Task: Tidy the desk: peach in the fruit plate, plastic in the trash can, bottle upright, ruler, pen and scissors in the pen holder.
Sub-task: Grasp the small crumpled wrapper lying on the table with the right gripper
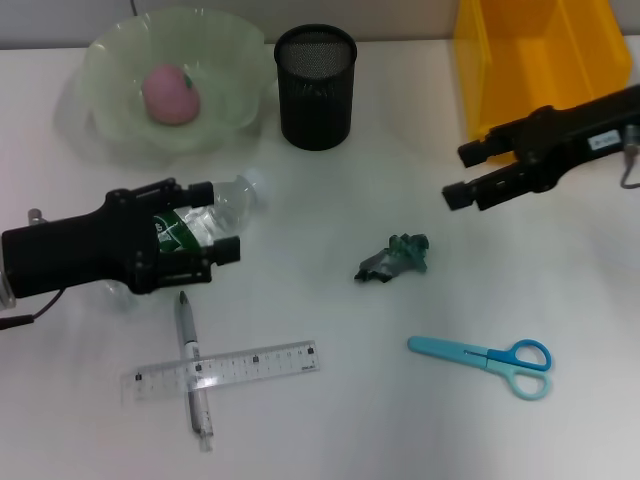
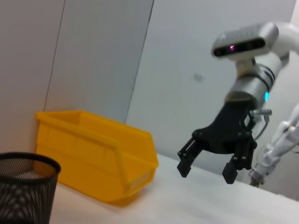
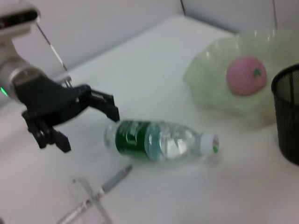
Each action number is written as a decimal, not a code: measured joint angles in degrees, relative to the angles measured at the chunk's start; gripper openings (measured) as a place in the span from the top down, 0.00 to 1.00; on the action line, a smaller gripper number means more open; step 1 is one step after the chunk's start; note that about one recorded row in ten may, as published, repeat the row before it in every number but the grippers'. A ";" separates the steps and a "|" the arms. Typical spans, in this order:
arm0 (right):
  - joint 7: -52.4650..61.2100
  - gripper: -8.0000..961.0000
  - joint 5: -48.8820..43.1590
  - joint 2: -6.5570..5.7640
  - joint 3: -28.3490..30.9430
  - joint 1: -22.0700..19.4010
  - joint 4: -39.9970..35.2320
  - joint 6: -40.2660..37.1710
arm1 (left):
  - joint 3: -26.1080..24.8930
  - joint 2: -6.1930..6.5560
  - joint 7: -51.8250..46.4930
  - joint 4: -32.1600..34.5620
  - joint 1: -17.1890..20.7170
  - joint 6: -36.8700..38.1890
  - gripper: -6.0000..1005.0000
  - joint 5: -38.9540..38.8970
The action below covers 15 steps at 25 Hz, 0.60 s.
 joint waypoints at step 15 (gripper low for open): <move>-2.56 0.19 -2.39 5.18 -23.91 2.54 -1.71 15.00 | -1.28 -0.25 0.02 0.90 0.04 -0.19 0.14 3.72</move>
